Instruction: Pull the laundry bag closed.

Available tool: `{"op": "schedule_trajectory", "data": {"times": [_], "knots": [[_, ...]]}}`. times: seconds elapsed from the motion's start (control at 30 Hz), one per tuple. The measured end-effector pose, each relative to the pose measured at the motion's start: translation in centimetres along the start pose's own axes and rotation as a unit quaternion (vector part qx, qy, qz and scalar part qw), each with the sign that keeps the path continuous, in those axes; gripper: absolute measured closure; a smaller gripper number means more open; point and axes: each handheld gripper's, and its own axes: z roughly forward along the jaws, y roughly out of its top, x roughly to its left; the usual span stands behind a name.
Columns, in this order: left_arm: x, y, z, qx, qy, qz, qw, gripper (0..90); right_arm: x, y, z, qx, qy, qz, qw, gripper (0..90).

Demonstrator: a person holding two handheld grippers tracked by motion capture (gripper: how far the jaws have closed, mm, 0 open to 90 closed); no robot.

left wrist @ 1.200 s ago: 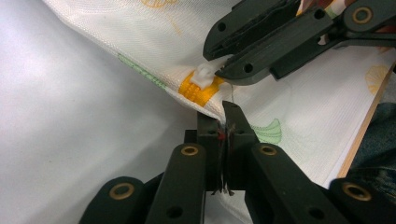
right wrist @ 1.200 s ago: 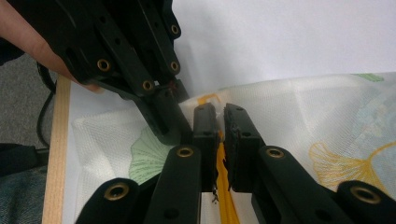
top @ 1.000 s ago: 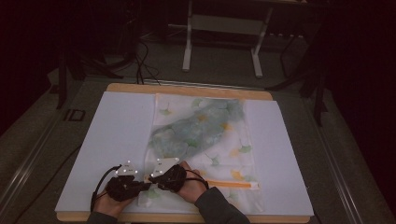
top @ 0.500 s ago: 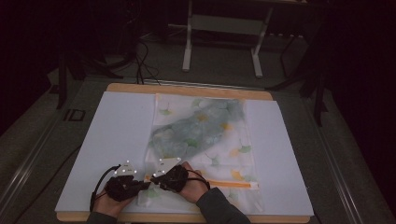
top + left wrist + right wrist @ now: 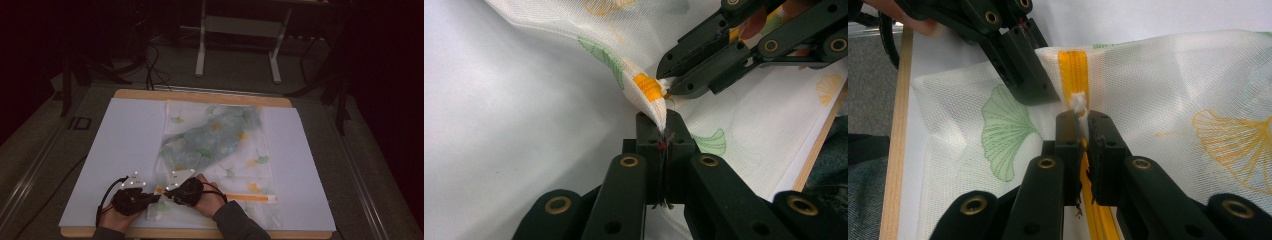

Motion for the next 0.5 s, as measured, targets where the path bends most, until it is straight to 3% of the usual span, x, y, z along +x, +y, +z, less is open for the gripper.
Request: {"op": "schedule_trajectory", "data": {"times": [0.5], "knots": [[0.03,0.02,-0.19,-0.007,0.000,-0.001,1.0000,88.8,-0.22,-0.46,-0.06,0.011,-0.003,0.001,0.9999,84.7]]}}
